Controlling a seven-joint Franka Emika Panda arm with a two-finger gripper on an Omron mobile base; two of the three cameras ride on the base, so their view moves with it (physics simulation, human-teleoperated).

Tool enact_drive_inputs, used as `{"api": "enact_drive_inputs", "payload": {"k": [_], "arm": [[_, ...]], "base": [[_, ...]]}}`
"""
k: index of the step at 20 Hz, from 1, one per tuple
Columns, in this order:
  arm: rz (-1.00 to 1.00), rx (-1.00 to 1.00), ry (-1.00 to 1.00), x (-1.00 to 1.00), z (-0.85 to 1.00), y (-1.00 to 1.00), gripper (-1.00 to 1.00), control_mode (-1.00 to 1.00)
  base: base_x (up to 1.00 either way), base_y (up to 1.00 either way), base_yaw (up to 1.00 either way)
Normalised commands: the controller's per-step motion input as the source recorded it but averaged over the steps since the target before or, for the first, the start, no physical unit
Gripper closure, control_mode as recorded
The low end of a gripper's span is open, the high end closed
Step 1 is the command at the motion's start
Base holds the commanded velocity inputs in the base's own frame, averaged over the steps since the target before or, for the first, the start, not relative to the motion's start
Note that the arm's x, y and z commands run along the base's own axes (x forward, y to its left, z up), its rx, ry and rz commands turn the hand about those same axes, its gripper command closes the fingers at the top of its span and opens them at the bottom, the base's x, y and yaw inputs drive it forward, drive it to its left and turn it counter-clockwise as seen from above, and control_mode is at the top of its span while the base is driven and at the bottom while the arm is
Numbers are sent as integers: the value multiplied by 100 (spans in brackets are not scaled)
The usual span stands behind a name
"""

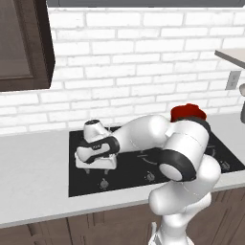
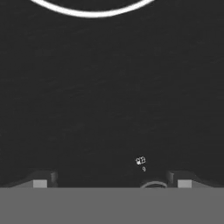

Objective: Pick the kettle from the counter and place it on a stove burner. Then turn the burner on.

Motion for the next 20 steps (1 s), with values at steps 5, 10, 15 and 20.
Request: {"api": "enact_drive_inputs", "payload": {"k": [5,10,15,20], "arm": [[4,-1,-5,3,-25,-12,-100,-100],[3,0,5,-23,-28,-4,-100,-100],[0,0,2,-27,-16,-3,-100,-100],[0,-1,0,-23,-21,-9,-100,-100]], "base": [[0,0,0],[0,0,0],[0,0,0],[0,0,0]]}}
